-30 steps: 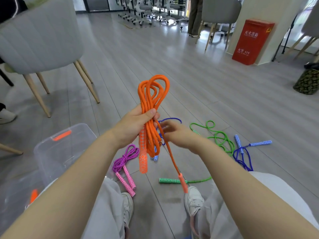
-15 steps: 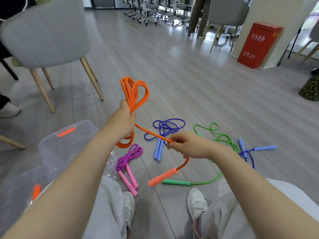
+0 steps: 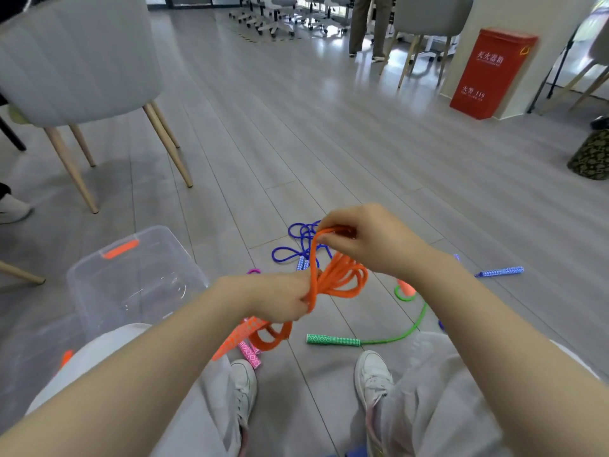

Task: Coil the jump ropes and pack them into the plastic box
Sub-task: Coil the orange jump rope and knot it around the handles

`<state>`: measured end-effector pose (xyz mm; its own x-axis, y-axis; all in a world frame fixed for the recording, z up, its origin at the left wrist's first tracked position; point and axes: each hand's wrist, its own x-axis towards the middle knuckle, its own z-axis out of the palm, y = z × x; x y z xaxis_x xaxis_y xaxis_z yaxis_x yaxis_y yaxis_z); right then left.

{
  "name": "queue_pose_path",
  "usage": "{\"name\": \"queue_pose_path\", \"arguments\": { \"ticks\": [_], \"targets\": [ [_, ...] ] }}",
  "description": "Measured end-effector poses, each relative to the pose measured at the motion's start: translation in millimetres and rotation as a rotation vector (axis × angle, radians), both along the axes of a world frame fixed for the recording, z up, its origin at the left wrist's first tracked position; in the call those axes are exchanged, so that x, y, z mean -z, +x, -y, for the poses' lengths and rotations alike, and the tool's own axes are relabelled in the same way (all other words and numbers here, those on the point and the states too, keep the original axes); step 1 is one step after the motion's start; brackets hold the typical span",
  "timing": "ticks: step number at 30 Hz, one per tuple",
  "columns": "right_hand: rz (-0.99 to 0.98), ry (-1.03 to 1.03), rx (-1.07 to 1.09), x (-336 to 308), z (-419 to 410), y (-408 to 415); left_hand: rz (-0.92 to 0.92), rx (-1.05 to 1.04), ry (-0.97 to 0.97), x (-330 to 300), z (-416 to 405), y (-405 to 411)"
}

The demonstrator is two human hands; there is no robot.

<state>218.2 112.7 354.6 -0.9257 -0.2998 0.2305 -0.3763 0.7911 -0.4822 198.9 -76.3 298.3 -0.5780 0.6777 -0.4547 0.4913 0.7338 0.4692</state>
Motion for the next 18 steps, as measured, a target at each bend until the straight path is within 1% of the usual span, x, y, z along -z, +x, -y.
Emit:
{"name": "queue_pose_path", "arguments": {
  "ticks": [2,5,8,10,11,18],
  "targets": [
    [0.019,0.019,-0.03,2.2,-2.5,-6.5,-0.045,0.065,-0.008,-5.5,-8.9,11.3],
    [0.132,-0.047,0.035,3.3,-18.1,-19.8,-0.031,0.066,0.096,-18.2,-12.4,19.7],
    [0.294,-0.239,0.093,6.0,-32.1,-27.1,0.038,-0.048,0.239,-34.8,-10.2,19.0],
    [0.37,-0.371,0.116,6.7,-34.7,-28.1,0.102,-0.088,0.359,-42.0,-7.2,16.3],
    [0.396,-0.406,0.122,8.5,-35.7,-29.0,0.122,-0.089,0.394,-44.3,-6.3,15.9],
    [0.541,-0.528,0.043,11.3,-43.4,-27.8,0.123,0.041,0.415,-51.0,-2.6,21.9]
  ]
}}
